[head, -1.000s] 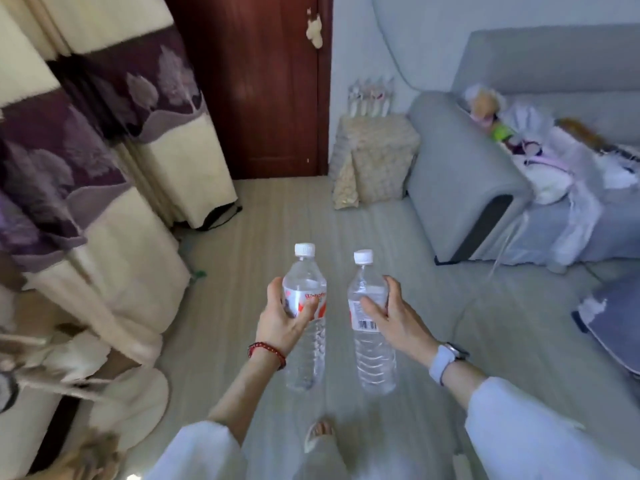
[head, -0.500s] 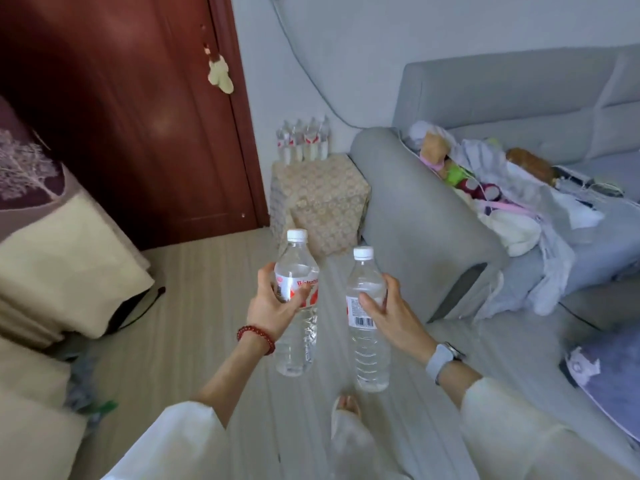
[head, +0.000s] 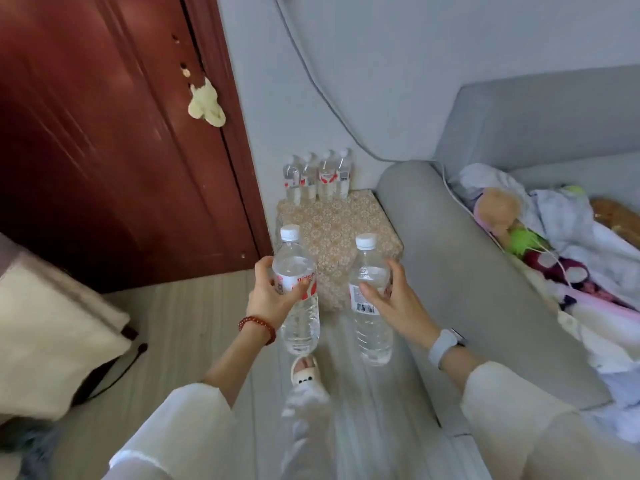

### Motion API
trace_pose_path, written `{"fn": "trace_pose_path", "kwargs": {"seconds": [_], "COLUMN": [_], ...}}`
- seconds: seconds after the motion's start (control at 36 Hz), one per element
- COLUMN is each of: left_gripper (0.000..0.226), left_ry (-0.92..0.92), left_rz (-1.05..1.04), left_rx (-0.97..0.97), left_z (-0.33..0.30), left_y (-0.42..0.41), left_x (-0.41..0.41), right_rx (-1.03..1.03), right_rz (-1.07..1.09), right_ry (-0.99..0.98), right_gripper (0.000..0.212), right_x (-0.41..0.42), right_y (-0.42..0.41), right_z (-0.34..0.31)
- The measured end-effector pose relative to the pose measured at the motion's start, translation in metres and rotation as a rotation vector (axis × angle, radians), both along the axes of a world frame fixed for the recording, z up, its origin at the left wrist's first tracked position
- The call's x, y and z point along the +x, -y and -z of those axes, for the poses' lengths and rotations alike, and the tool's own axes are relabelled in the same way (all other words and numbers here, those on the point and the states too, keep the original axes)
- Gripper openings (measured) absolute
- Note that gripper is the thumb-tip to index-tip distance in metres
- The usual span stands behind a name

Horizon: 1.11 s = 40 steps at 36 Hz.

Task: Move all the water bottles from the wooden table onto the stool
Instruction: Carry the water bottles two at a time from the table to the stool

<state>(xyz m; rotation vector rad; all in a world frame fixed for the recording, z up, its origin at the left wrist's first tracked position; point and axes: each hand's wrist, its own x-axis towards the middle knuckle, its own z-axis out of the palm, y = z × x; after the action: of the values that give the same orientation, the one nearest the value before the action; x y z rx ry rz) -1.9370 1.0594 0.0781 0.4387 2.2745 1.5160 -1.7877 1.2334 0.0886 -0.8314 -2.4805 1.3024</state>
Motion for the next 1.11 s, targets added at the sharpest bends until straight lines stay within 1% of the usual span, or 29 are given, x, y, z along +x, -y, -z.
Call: {"fn": "trace_pose_path", "kwargs": {"seconds": [0.08, 0.17, 0.25, 0.36, 0.53, 0.72, 0.81, 0.89, 0.94, 1.0, 1.06, 1.11], "left_gripper": [0.069, 0.073, 0.071, 0.071, 0.069, 0.076, 0.078, 0.076, 0.077, 0.078, 0.084, 0.09], "left_ry": [-0.007, 0.042, 0.109, 0.14, 0.153, 0.183, 0.2, 0.182, 0.175, 0.177, 0.201, 0.203], "left_rz": [-0.021, -0.035, -0.072, -0.114, -0.18, -0.232, -0.236, -0.253, -0.269, -0.282, -0.262, -0.206], "left_rx": [-0.038, -0.051, -0.062, -0.094, -0.144, -0.152, -0.116, -0.086, -0.077, -0.062, -0.027, -0.052], "left_z": [0.018, 0.034, 0.055, 0.083, 0.134, 0.198, 0.217, 0.231, 0.237, 0.241, 0.241, 0.239], "left_y": [-0.036, -0.069, -0.103, -0.143, -0.197, -0.255, -0.278, -0.298, -0.307, -0.312, -0.313, -0.308], "left_x": [-0.065, -0.123, -0.183, -0.247, -0.316, -0.373, -0.391, -0.403, -0.407, -0.408, -0.408, -0.411], "right_rx": [-0.048, -0.112, -0.22, -0.283, -0.334, -0.35, -0.359, -0.37, -0.399, -0.453, -0.517, -0.564], "right_rz": [-0.001, 0.056, 0.075, 0.094, 0.184, 0.201, 0.203, 0.184, 0.172, 0.149, 0.135, 0.111], "right_ry": [-0.034, -0.018, 0.051, 0.09, 0.094, 0.102, 0.088, 0.017, 0.009, 0.002, -0.006, 0.003], "right_gripper": [0.06, 0.06, 0.066, 0.075, 0.065, 0.073, 0.074, 0.07, 0.071, 0.068, 0.061, 0.057], "right_x": [-0.065, -0.126, -0.194, -0.269, -0.35, -0.432, -0.461, -0.482, -0.492, -0.497, -0.496, -0.493], "right_y": [-0.035, -0.066, -0.098, -0.134, -0.172, -0.217, -0.235, -0.249, -0.255, -0.258, -0.26, -0.263], "right_z": [0.014, 0.028, 0.042, 0.074, 0.128, 0.19, 0.209, 0.223, 0.229, 0.232, 0.232, 0.233]}}
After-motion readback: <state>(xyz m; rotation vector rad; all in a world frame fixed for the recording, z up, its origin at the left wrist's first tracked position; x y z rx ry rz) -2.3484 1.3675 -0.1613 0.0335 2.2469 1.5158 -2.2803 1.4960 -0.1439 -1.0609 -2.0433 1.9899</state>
